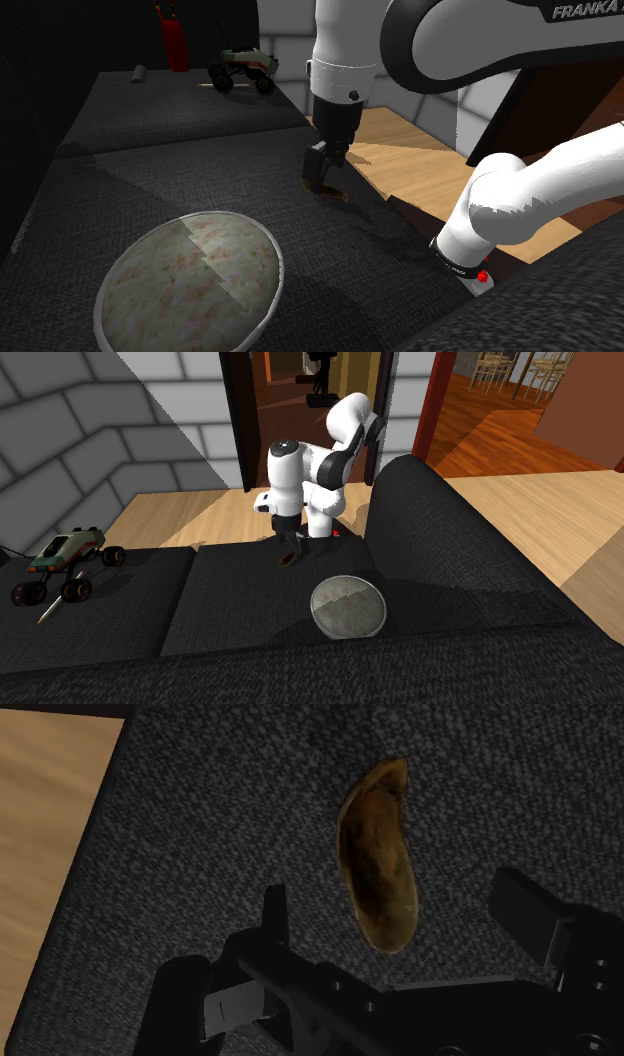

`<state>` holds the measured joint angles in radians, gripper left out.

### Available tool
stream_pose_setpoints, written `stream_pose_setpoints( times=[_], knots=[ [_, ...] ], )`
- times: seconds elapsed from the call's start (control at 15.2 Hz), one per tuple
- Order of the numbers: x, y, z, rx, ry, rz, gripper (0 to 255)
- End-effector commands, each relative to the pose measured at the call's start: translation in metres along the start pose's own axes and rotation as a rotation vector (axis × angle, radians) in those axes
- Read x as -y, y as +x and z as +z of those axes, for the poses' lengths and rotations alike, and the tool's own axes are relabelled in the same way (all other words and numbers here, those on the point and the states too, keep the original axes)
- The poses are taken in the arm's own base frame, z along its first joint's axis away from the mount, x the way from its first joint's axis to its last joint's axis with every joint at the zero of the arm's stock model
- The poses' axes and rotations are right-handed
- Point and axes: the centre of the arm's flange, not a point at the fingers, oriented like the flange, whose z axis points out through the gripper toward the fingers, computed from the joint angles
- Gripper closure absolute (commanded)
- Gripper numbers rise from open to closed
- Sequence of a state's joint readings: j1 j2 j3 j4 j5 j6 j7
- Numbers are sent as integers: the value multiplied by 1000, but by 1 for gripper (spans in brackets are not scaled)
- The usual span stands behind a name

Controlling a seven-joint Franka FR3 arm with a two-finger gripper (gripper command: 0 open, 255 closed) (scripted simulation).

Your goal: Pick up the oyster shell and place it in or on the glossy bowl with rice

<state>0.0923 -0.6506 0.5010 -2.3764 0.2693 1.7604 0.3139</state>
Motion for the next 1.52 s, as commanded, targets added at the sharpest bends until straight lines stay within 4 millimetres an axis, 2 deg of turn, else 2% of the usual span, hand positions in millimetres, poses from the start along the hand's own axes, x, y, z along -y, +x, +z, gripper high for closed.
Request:
stream_pose_setpoints(
  times=[0.0,0.33,0.79,0.86,1.45],
  knots=[
    [1,-1,12,14,-11,-45,0],
    [1,-1,36,14,-11,-45,0],
    [1,-1,36,14,-11,-45,0],
    [1,-1,36,14,-11,-45,255],
    [1,-1,36,14,-11,-45,255]
  ],
)
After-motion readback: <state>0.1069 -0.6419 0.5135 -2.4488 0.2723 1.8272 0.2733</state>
